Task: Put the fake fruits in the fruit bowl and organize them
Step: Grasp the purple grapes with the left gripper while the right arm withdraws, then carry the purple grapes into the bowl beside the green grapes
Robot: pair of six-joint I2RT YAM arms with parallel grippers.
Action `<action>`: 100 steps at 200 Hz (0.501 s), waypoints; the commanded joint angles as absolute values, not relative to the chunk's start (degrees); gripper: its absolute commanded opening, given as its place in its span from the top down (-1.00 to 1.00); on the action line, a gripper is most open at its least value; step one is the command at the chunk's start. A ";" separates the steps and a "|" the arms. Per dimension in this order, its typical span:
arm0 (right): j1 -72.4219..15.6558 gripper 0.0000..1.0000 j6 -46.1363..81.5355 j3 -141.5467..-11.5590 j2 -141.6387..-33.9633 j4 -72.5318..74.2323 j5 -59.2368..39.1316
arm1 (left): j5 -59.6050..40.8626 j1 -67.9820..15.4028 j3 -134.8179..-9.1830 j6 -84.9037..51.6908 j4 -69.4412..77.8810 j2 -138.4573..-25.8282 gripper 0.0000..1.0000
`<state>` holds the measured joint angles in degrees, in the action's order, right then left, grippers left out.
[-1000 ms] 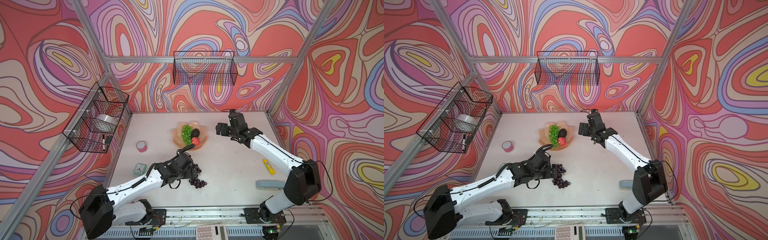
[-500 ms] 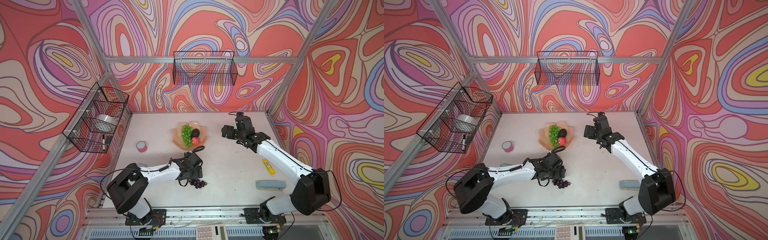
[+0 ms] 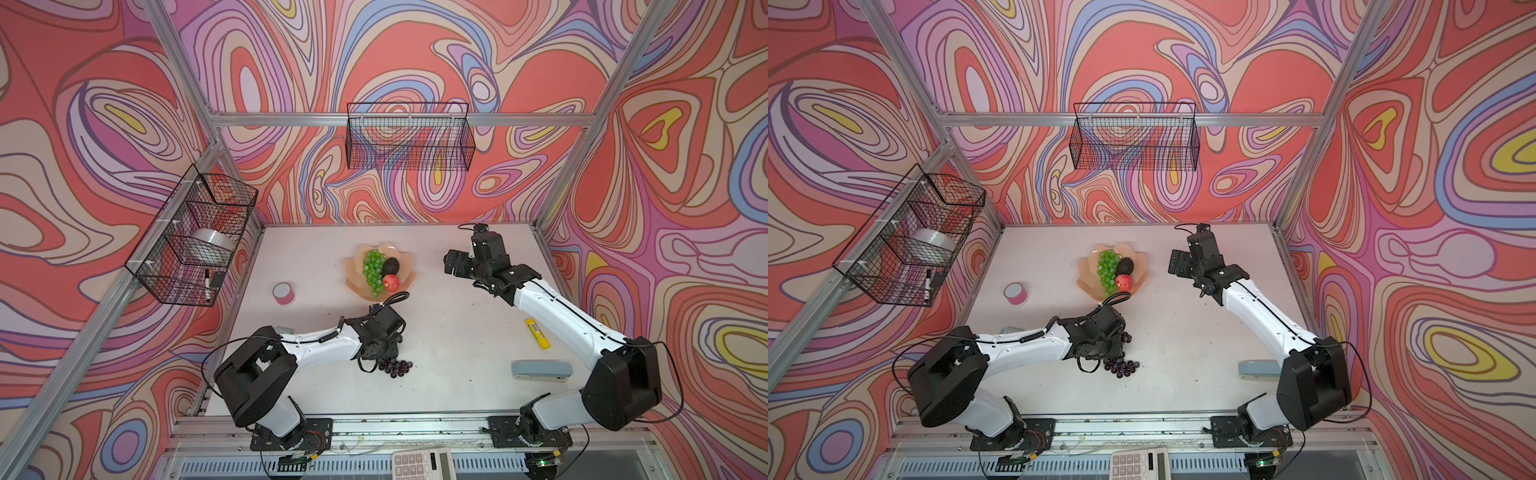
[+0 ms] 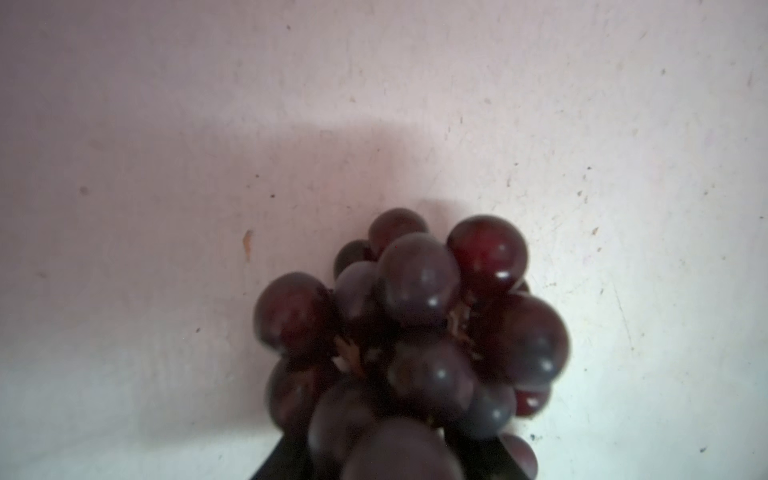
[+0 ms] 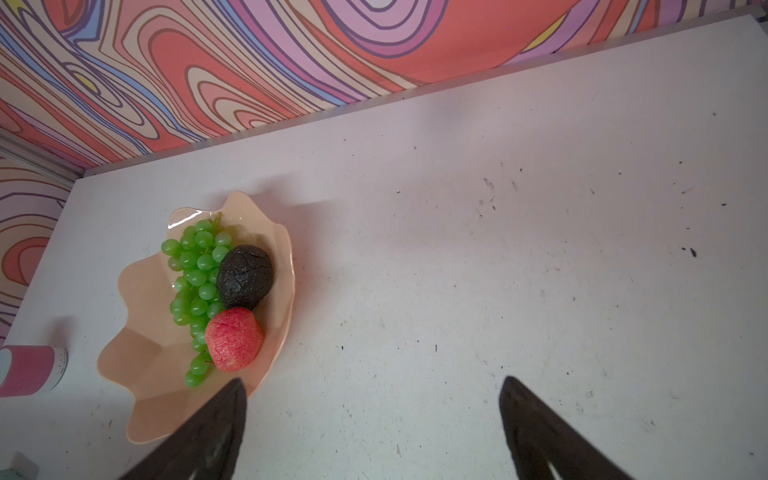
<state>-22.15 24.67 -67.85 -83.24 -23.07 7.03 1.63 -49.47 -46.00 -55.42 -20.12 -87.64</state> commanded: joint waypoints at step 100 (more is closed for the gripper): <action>-21.78 -0.95 25.07 -67.61 -82.63 -22.07 6.40 | 10.92 -39.55 -60.57 -34.22 -45.46 -68.06 0.34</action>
<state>-22.13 24.73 -67.85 -83.24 -22.68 6.57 8.99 -43.68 -56.55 -41.67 -38.63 -69.80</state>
